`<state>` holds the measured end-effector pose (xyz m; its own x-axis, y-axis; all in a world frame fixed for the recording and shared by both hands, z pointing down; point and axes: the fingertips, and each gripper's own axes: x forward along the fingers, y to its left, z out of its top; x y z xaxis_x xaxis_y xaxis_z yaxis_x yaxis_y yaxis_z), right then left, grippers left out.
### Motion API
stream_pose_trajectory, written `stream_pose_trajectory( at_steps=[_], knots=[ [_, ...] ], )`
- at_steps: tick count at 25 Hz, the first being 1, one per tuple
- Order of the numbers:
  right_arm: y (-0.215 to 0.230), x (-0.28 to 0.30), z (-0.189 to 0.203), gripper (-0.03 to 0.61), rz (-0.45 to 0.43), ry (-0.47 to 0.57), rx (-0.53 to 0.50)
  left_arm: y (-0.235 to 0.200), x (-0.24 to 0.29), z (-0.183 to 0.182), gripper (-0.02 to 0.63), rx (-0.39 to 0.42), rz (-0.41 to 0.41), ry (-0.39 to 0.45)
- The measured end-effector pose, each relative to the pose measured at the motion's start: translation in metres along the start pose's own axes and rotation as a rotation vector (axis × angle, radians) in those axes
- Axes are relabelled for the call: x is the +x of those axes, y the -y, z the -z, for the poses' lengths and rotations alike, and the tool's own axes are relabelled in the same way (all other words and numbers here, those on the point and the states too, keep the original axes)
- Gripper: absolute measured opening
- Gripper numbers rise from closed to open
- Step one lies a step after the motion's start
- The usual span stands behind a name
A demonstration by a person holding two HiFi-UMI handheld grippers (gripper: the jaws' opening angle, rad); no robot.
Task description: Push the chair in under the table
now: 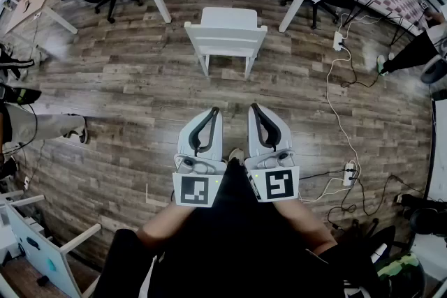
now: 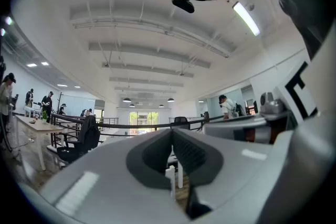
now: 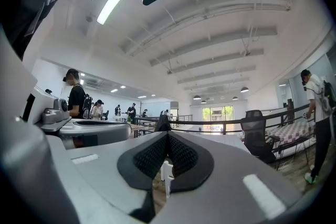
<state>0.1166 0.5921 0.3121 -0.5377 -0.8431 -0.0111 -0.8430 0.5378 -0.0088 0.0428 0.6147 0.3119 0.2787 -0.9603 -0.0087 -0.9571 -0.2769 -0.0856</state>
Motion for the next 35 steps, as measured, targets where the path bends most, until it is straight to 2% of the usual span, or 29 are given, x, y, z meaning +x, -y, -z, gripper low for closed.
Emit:
stream_pose_trajectory(
  at_steps=[6, 13, 16, 21, 26, 31, 35],
  knots=[
    [0.019, -0.012, 0.007, -0.003, -0.029, 0.016, 0.095, 0.003, 0.006, 0.002, 0.011, -0.008, -0.034, 0.017],
    [0.034, -0.012, 0.027, -0.003, -0.013, -0.02, 0.135, -0.011, 0.016, 0.01, 0.011, -0.008, -0.082, -0.021],
    [0.036, -0.006, 0.035, -0.003, -0.01, -0.037, 0.135, -0.02, 0.021, 0.015, 0.011, 0.019, -0.085, -0.031],
    [0.047, 0.014, 0.039, -0.003, 0.01, -0.053, 0.106, -0.036, 0.042, 0.027, 0.011, 0.0, -0.077, -0.021],
    [0.067, 0.045, 0.037, -0.003, 0.034, -0.063, 0.098, -0.053, 0.083, 0.026, 0.011, -0.014, -0.053, 0.025],
    [0.075, 0.089, 0.047, -0.003, 0.042, -0.084, 0.097, -0.079, 0.127, 0.049, 0.011, -0.057, -0.009, -0.027],
    [0.064, 0.142, 0.065, -0.003, 0.024, -0.132, 0.121, -0.123, 0.154, 0.061, 0.011, -0.053, -0.01, -0.031]
  ],
)
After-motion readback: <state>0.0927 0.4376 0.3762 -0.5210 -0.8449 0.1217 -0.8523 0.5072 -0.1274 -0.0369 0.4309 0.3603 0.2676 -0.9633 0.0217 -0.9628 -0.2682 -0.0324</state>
